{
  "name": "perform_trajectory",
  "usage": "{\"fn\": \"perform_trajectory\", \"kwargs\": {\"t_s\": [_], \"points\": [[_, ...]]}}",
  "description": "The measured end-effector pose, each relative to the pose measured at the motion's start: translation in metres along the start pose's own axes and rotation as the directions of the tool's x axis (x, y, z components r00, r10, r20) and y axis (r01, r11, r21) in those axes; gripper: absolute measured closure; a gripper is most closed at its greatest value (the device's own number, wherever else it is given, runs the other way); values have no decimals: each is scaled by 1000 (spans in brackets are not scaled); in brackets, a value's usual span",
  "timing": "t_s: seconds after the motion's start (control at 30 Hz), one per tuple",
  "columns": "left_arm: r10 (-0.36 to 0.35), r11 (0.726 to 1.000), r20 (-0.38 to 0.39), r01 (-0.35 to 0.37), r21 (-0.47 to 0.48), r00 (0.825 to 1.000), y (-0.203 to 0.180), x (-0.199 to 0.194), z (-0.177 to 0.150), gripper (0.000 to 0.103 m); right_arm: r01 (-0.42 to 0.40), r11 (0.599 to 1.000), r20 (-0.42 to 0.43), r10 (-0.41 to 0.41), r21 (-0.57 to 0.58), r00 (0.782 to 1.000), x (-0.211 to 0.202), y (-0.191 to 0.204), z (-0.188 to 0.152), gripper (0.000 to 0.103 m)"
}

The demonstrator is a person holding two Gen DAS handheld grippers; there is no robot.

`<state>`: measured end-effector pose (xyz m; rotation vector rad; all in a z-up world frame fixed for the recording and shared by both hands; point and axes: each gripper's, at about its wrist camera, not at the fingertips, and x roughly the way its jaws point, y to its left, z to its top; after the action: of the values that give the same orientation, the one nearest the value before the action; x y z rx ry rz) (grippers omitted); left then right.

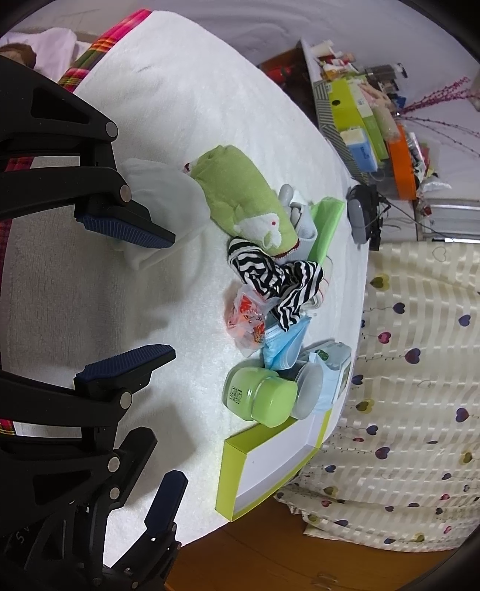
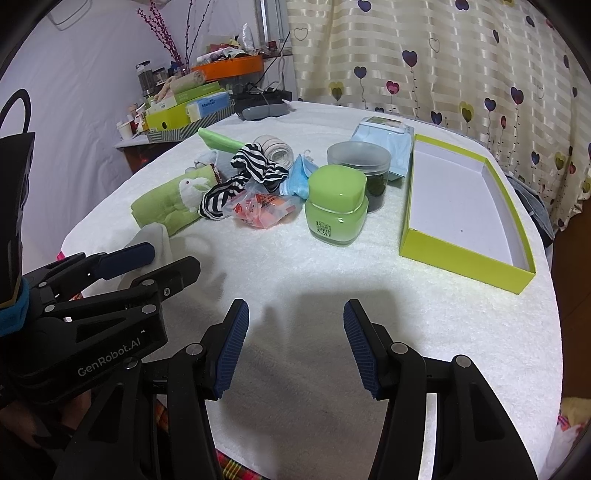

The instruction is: Organize soft objects

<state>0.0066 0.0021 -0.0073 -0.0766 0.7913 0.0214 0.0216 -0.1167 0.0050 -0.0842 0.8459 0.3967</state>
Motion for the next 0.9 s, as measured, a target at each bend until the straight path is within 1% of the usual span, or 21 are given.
{"fn": "perform_trajectory", "kwargs": {"t_s": [0.9], "points": [[-2, 1000, -4, 2, -1, 1000, 1, -1, 0, 49, -9, 1000, 7, 9, -1, 1000, -3, 3, -2, 48]]}}
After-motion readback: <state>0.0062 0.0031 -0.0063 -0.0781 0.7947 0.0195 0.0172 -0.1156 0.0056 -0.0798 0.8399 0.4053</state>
